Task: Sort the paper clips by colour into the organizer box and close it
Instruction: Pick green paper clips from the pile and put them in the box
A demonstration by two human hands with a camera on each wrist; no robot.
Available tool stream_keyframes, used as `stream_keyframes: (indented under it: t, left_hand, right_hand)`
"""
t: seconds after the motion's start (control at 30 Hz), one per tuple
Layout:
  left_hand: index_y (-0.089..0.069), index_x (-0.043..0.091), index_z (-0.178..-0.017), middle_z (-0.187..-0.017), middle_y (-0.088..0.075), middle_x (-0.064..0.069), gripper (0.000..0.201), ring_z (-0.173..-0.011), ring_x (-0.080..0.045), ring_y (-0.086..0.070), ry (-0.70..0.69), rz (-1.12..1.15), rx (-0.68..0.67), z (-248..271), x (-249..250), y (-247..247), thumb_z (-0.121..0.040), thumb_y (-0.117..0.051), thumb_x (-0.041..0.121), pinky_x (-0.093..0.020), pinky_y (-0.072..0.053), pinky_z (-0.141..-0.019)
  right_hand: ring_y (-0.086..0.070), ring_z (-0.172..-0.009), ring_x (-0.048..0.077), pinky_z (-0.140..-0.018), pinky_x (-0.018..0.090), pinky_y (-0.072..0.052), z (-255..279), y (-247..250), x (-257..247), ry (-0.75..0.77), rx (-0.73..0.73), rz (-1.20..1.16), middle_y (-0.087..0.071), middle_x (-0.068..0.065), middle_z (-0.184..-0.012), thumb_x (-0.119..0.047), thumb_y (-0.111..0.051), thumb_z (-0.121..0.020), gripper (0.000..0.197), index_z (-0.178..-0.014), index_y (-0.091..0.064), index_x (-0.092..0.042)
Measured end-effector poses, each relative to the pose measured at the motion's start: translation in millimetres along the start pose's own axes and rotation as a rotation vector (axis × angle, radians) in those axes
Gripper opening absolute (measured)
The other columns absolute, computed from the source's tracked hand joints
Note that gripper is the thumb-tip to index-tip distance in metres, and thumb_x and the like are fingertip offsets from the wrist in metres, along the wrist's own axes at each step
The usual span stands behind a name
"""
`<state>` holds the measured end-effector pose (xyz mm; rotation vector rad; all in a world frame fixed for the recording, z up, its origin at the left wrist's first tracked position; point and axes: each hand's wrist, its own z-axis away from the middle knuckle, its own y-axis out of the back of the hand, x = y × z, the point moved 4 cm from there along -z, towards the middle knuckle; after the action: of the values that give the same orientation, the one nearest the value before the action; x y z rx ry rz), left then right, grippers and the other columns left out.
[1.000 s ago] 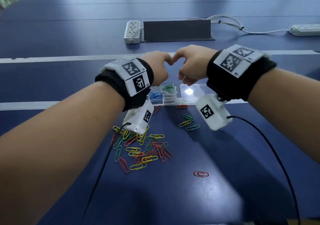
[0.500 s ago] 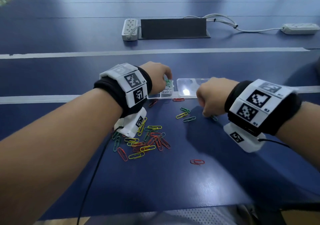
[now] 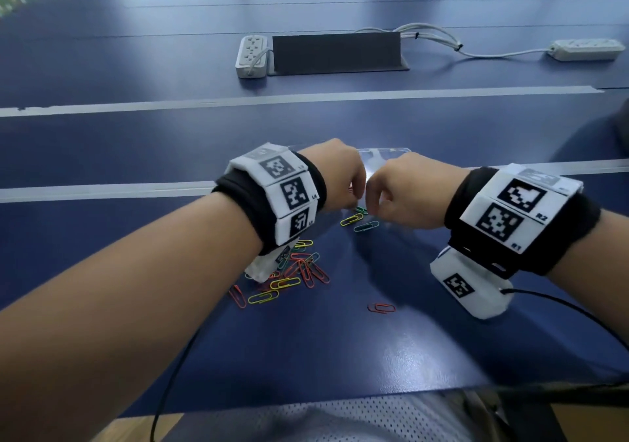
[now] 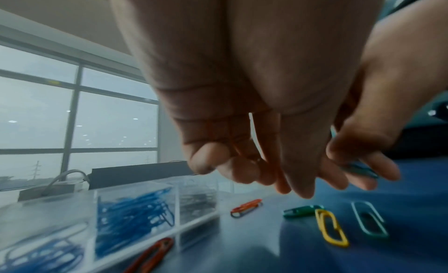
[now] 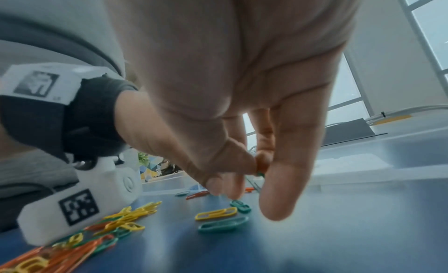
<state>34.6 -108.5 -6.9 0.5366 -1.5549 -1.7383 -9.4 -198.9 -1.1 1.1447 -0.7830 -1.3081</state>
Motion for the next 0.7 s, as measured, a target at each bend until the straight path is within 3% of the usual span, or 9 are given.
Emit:
stream_keyframes:
  t: [0.07, 0.13, 0.2, 0.3, 0.37, 0.4, 0.5, 0.6, 0.7]
  left_hand:
    - [-0.073, 0.022, -0.099, -0.080, -0.061, 0.000, 0.021, -0.090, -0.025, -0.063, 0.005, -0.046, -0.046, -3.2, 6.9, -5.9, -0.081, -0.062, 0.021, -0.030, -0.049, -0.076]
    - [-0.072, 0.012, -0.097, -0.077, -0.061, -0.006, 0.020, -0.096, -0.031, -0.063, -0.016, -0.107, -0.049, -5.8, 12.3, -6.6, -0.085, -0.059, 0.022, -0.031, -0.045, -0.071]
    - [-0.069, 0.004, -0.096, -0.093, -0.067, -0.014, 0.024, -0.100, -0.032, -0.061, -0.040, -0.145, -0.042, -7.9, 14.6, -5.5, -0.088, -0.056, 0.023, -0.031, -0.040, -0.070]
    - [-0.069, 0.002, -0.096, -0.102, -0.068, -0.017, 0.025, -0.100, -0.033, -0.061, -0.048, -0.131, -0.051, -8.5, 13.5, -5.7, -0.087, -0.057, 0.022, -0.031, -0.041, -0.071]
    - [-0.069, 0.003, -0.091, -0.091, -0.067, -0.014, 0.023, -0.096, -0.033, -0.061, -0.027, -0.116, -0.079, -7.3, 11.4, -7.2, -0.087, -0.055, 0.021, -0.033, -0.046, -0.073]
    - [-0.067, 0.004, -0.084, -0.078, -0.063, -0.009, 0.021, -0.091, -0.032, -0.061, -0.015, -0.121, -0.094, -6.7, 10.0, -8.6, -0.087, -0.055, 0.021, -0.033, -0.046, -0.073]
    - [-0.048, 0.013, -0.054, -0.054, -0.040, 0.001, 0.034, -0.072, -0.027, -0.051, 0.009, -0.145, -0.100, -4.8, 7.7, -10.2, -0.084, -0.056, 0.026, -0.029, -0.044, -0.066]
    - [-0.057, 0.012, -0.062, -0.054, -0.045, 0.000, 0.024, -0.070, -0.027, -0.052, 0.039, -0.088, -0.084, -1.2, 4.6, -10.7, -0.080, -0.059, 0.029, -0.032, -0.047, -0.066]
    - [-0.068, 0.005, -0.079, -0.070, -0.060, -0.009, 0.031, -0.075, -0.029, -0.056, 0.046, -0.018, -0.043, 3.3, 3.4, -8.5, -0.081, -0.054, 0.033, -0.033, -0.047, -0.068]
  right_hand:
    - [-0.061, -0.092, 0.031, -0.084, 0.039, -0.052, 0.9, -3.4, -1.2, 0.017, 0.024, -0.035, -0.070, 0.012, -0.096, -0.021, -0.046, -0.087, 0.028, -0.094, -0.071, -0.009]
    - [-0.058, -0.090, 0.030, -0.082, 0.037, -0.052, 0.6, -8.0, -3.3, 0.041, 0.029, -0.033, -0.069, 0.012, -0.098, -0.019, -0.049, -0.085, 0.025, -0.094, -0.072, -0.011]
    - [-0.053, -0.087, 0.023, -0.078, 0.029, -0.049, 0.0, -12.2, -5.5, 0.057, 0.011, -0.013, -0.069, 0.009, -0.101, -0.016, -0.058, -0.082, 0.021, -0.096, -0.073, -0.016]
    - [-0.062, -0.090, 0.027, -0.081, 0.033, -0.053, -2.2, -15.9, -5.6, 0.058, -0.003, -0.025, -0.062, 0.010, -0.108, -0.015, -0.069, -0.075, 0.021, -0.095, -0.072, -0.021]
    - [-0.065, -0.088, 0.028, -0.078, 0.032, -0.053, -3.7, -16.9, -6.5, 0.068, -0.007, -0.033, -0.061, 0.011, -0.107, -0.013, -0.068, -0.075, 0.020, -0.092, -0.072, -0.024]
    - [-0.064, -0.086, 0.027, -0.076, 0.030, -0.052, -3.4, -17.1, -7.3, 0.075, -0.012, -0.025, -0.062, 0.011, -0.106, -0.012, -0.066, -0.076, 0.021, -0.092, -0.072, -0.024]
    - [-0.057, -0.082, 0.020, -0.074, 0.026, -0.050, -0.6, -16.6, -9.0, 0.101, -0.043, -0.008, -0.063, 0.009, -0.102, -0.011, -0.058, -0.078, 0.026, -0.096, -0.071, -0.025]
    - [-0.043, -0.065, 0.001, -0.061, 0.017, -0.041, 3.4, -10.3, -5.2, 0.085, -0.109, -0.040, -0.061, -0.004, -0.077, -0.011, -0.054, -0.080, 0.031, -0.102, -0.069, -0.029]
    - [-0.058, -0.057, 0.005, -0.071, 0.021, -0.052, 4.0, -6.2, 7.2, 0.015, -0.192, -0.224, -0.063, -0.005, -0.066, -0.008, -0.049, -0.081, 0.040, -0.105, -0.068, -0.034]
